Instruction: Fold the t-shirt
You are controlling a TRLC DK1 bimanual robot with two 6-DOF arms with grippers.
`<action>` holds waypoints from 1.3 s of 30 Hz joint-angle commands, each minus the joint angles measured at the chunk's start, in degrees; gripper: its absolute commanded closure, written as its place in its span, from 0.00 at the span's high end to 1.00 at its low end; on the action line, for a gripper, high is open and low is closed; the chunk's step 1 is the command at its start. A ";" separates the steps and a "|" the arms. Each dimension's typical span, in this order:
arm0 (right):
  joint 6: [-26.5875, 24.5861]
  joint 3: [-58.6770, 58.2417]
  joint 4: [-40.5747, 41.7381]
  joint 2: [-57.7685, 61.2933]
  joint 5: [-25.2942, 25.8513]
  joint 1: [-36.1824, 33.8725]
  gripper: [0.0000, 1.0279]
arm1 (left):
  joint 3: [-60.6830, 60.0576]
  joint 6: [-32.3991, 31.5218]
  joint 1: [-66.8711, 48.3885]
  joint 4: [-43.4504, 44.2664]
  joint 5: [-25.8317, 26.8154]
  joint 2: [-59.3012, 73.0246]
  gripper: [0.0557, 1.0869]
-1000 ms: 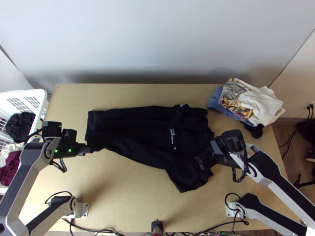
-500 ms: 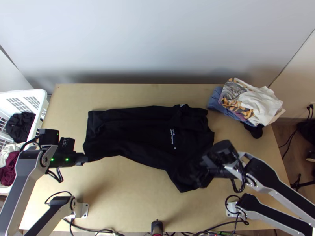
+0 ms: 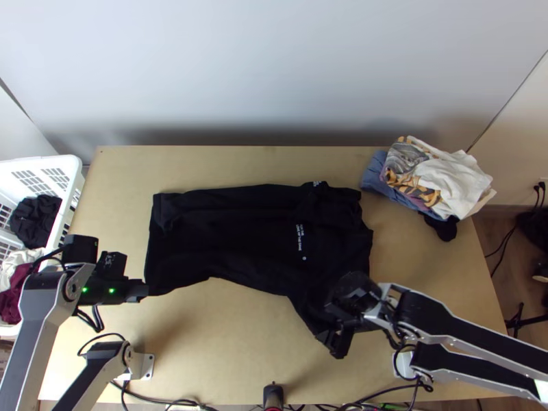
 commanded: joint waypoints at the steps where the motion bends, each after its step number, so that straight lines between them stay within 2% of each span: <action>1: -0.12 -3.56 8.21 4.14 0.09 2.77 0.89 | -0.43 -0.10 1.60 -0.58 0.60 -2.08 0.03; 15: -1.62 -6.72 17.79 9.24 4.40 2.42 0.89 | -0.61 -0.10 2.39 0.48 0.78 -2.43 0.03; 23: -2.41 -8.92 20.87 10.56 8.97 2.42 0.87 | -0.52 0.07 2.48 1.09 0.78 -2.08 0.03; 25: -2.32 -9.18 21.66 10.82 10.02 2.42 0.76 | -0.43 0.07 2.48 1.36 0.78 -1.91 0.03; 29: -2.23 -9.18 22.18 10.03 11.25 2.16 0.23 | -0.26 0.16 2.48 1.71 0.78 -1.38 0.03; 31: -2.32 -9.18 22.10 8.98 11.78 1.80 0.02 | -0.17 0.16 2.48 1.80 0.78 -1.38 0.03; 39: -2.58 -3.73 9.53 4.23 11.96 -6.19 0.03 | -0.26 -0.02 3.10 2.24 0.69 -1.64 0.03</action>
